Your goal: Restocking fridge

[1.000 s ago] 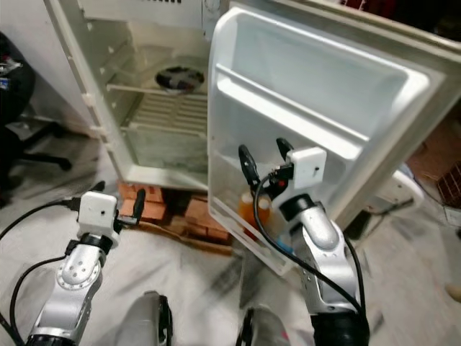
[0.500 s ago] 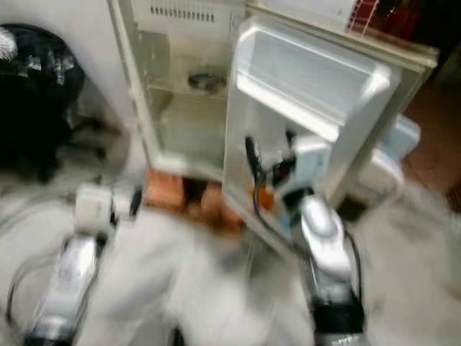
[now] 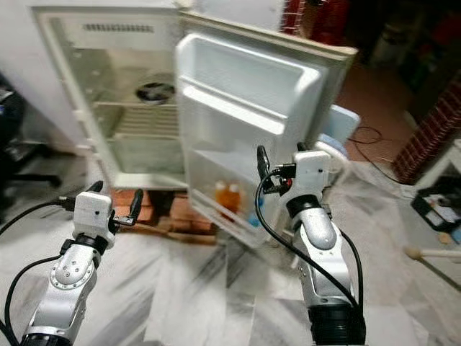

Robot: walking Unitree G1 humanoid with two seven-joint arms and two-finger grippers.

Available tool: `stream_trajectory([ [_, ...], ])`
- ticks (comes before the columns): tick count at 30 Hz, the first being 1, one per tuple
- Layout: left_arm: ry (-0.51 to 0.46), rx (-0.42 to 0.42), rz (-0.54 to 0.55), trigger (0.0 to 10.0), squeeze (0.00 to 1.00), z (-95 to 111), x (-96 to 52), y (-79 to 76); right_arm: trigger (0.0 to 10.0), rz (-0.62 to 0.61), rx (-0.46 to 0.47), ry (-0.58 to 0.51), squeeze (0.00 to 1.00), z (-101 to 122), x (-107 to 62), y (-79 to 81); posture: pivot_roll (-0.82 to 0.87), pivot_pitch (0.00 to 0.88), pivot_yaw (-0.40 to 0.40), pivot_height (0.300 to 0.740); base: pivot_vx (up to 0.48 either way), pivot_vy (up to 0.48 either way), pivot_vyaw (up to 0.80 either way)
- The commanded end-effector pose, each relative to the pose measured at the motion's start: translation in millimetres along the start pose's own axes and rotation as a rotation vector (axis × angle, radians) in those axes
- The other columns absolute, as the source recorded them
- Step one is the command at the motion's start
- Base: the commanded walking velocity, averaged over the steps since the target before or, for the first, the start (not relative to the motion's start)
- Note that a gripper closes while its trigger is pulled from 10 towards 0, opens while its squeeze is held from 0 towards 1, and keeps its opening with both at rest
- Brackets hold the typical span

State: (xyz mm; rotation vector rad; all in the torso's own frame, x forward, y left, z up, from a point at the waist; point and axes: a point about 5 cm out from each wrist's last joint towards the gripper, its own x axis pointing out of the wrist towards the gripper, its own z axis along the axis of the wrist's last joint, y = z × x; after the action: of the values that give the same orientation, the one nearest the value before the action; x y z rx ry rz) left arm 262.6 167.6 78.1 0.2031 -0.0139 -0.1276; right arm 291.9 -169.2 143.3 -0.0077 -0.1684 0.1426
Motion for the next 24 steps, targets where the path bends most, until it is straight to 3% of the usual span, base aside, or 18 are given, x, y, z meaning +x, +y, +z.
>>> stream_trajectory([
  [1,0.005,0.009,0.014,10.0,0.00,-1.0,-1.6,6.7,10.0,0.019,0.000,-0.001,0.00,-1.0,1.7,4.9,0.03,0.000,-0.022,0.740,0.349,-0.326,0.00],
  [11,0.001,0.004,0.020,10.0,0.00,-0.4,-1.1,6.0,10.0,0.025,0.023,-0.018,0.00,0.0,1.9,4.2,0.03,0.000,-0.020,0.740,0.301,-0.368,0.00],
  [13,0.006,-0.031,0.038,10.0,0.00,-0.9,-1.3,5.7,10.0,0.025,0.049,-0.032,0.00,0.9,1.3,2.6,0.03,0.000,-0.021,0.740,0.000,0.000,0.00],
  [22,0.004,-0.001,0.026,10.0,0.00,-1.0,-3.7,1.8,10.0,0.100,0.091,-0.037,0.00,0.3,-1.6,4.3,0.03,0.000,-0.020,0.740,0.000,0.000,0.00],
  [24,0.004,-0.003,0.020,10.0,0.00,-1.0,-4.4,-0.6,10.0,0.103,0.087,-0.041,0.00,0.3,-0.9,2.2,0.03,0.000,-0.021,0.740,0.000,-0.283,0.73],
])
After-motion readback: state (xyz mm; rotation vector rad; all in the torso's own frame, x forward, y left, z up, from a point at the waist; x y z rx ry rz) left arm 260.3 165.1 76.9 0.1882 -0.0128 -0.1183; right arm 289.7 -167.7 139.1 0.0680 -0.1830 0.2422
